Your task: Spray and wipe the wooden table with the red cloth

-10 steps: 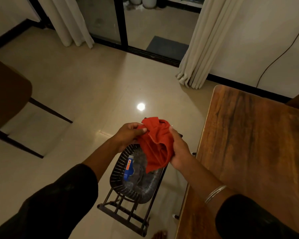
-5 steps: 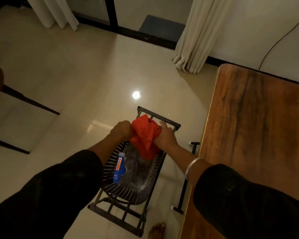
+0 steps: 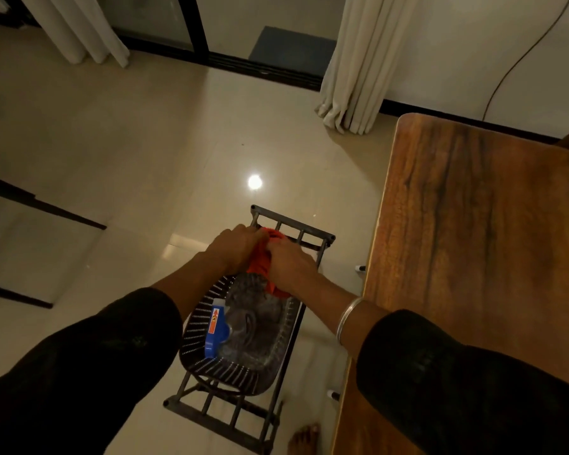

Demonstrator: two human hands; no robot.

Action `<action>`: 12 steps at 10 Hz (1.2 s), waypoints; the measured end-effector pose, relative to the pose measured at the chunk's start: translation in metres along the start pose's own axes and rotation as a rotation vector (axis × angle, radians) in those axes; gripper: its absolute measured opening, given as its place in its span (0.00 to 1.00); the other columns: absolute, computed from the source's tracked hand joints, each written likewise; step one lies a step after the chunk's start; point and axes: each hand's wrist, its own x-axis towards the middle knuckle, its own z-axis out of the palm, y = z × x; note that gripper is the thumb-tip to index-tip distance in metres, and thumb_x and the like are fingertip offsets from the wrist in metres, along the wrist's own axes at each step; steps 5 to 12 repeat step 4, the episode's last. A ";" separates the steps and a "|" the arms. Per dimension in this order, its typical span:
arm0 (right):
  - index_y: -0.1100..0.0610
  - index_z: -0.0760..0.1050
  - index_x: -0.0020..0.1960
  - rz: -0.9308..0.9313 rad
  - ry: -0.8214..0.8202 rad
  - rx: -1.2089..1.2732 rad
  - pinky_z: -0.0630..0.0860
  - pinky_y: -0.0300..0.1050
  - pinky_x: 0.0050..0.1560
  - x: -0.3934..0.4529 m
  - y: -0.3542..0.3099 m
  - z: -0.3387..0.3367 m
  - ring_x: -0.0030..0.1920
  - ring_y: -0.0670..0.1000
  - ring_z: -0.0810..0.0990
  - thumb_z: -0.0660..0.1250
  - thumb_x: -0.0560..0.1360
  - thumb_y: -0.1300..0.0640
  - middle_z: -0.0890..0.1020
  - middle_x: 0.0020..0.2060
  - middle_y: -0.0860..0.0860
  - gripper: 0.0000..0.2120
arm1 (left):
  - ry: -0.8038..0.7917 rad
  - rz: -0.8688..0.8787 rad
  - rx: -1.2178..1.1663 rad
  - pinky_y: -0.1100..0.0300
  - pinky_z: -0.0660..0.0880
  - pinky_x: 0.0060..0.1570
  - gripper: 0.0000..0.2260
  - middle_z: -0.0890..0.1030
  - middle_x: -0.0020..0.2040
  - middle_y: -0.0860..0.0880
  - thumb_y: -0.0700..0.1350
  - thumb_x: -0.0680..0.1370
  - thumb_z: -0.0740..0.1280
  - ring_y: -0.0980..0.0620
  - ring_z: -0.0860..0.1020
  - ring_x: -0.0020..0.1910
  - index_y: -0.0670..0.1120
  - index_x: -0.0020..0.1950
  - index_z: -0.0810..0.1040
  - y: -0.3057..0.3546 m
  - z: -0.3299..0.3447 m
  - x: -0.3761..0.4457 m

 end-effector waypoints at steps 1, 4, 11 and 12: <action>0.54 0.68 0.76 0.077 -0.139 0.048 0.74 0.61 0.70 0.000 0.002 -0.004 0.70 0.63 0.74 0.69 0.81 0.45 0.75 0.69 0.57 0.28 | -0.211 -0.139 0.125 0.42 0.68 0.69 0.36 0.73 0.72 0.41 0.50 0.77 0.72 0.40 0.71 0.70 0.49 0.80 0.58 0.001 0.003 0.006; 0.54 0.61 0.80 0.000 -0.171 0.023 0.73 0.61 0.70 -0.025 0.019 -0.022 0.70 0.65 0.73 0.69 0.81 0.54 0.72 0.71 0.62 0.32 | -0.190 -0.227 0.080 0.41 0.65 0.72 0.42 0.67 0.76 0.42 0.58 0.74 0.73 0.40 0.66 0.74 0.47 0.80 0.55 0.004 -0.002 -0.001; 0.54 0.61 0.80 0.000 -0.171 0.023 0.73 0.61 0.70 -0.025 0.019 -0.022 0.70 0.65 0.73 0.69 0.81 0.54 0.72 0.71 0.62 0.32 | -0.190 -0.227 0.080 0.41 0.65 0.72 0.42 0.67 0.76 0.42 0.58 0.74 0.73 0.40 0.66 0.74 0.47 0.80 0.55 0.004 -0.002 -0.001; 0.54 0.61 0.80 0.000 -0.171 0.023 0.73 0.61 0.70 -0.025 0.019 -0.022 0.70 0.65 0.73 0.69 0.81 0.54 0.72 0.71 0.62 0.32 | -0.190 -0.227 0.080 0.41 0.65 0.72 0.42 0.67 0.76 0.42 0.58 0.74 0.73 0.40 0.66 0.74 0.47 0.80 0.55 0.004 -0.002 -0.001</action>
